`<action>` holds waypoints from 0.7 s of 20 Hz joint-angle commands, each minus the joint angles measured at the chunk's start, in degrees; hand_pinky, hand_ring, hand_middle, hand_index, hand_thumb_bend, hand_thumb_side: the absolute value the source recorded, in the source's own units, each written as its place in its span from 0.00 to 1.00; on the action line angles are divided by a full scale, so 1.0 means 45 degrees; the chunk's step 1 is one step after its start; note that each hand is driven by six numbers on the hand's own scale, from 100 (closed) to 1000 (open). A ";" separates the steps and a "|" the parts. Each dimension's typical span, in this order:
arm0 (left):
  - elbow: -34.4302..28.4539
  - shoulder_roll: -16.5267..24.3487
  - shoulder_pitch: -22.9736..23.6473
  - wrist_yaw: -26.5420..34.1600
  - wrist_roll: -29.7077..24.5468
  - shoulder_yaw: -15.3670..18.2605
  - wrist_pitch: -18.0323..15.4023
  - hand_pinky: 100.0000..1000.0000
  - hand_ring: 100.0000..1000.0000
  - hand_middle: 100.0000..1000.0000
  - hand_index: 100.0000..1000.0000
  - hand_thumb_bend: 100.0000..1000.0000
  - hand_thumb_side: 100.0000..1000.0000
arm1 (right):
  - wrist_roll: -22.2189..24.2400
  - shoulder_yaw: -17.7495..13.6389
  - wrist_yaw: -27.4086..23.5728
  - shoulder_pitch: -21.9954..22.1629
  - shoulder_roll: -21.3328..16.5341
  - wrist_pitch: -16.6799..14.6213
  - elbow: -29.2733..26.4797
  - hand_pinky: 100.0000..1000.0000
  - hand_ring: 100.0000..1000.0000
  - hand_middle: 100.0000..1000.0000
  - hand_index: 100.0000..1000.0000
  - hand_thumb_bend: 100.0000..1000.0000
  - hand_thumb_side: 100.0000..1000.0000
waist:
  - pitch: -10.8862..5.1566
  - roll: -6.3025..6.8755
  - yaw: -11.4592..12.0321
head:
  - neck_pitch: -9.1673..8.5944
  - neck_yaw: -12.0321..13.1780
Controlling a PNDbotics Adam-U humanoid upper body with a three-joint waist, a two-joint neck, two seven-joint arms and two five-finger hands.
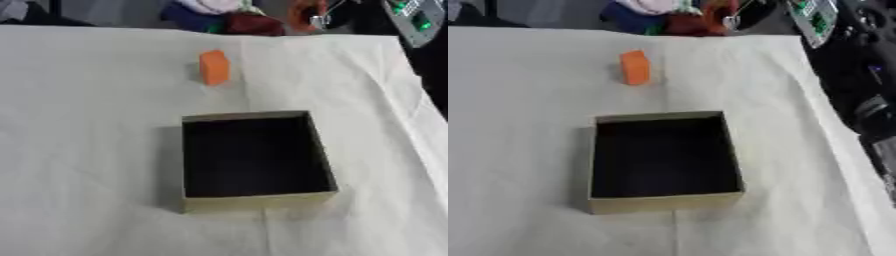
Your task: Pick up objects on the table and place them in the box.
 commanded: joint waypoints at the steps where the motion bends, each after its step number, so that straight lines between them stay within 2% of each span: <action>1: -0.0175 0.0446 -0.0058 -0.0056 0.0038 0.0180 0.0031 0.54 0.53 0.61 0.75 0.00 0.69 | 0.0341 0.0611 -0.1334 0.0046 -0.0968 0.0207 -0.1724 0.74 0.66 0.44 0.58 0.00 0.00 | -0.0351 0.0021 -0.0063 | 0.0119 0.0119; 6: -0.0175 0.0457 -0.0092 -0.0046 0.0033 0.0173 0.0036 0.54 0.53 0.61 0.75 0.00 0.69 | 0.0507 0.1476 -0.3106 0.0804 -0.1641 0.1230 -0.4378 0.74 0.67 0.45 0.59 0.00 0.00 | -0.0414 0.0035 -0.0184 | 0.0217 0.0247; 10: -0.0175 0.0461 -0.0120 -0.0029 0.0021 0.0162 0.0022 0.54 0.53 0.61 0.75 0.00 0.69 | 0.0481 0.2057 -0.3725 0.1240 -0.1785 0.1874 -0.6155 0.74 0.67 0.45 0.59 0.00 0.00 | -0.0452 0.0088 -0.0246 | 0.0310 0.0304; 14: -0.0175 0.0455 -0.0134 -0.0017 -0.0014 0.0135 0.0027 0.54 0.53 0.61 0.75 0.00 0.69 | 0.0549 0.2506 -0.3928 0.1541 -0.1676 0.2101 -0.7472 0.74 0.67 0.45 0.59 0.00 0.00 | -0.0462 0.0129 -0.0336 | 0.0417 0.0332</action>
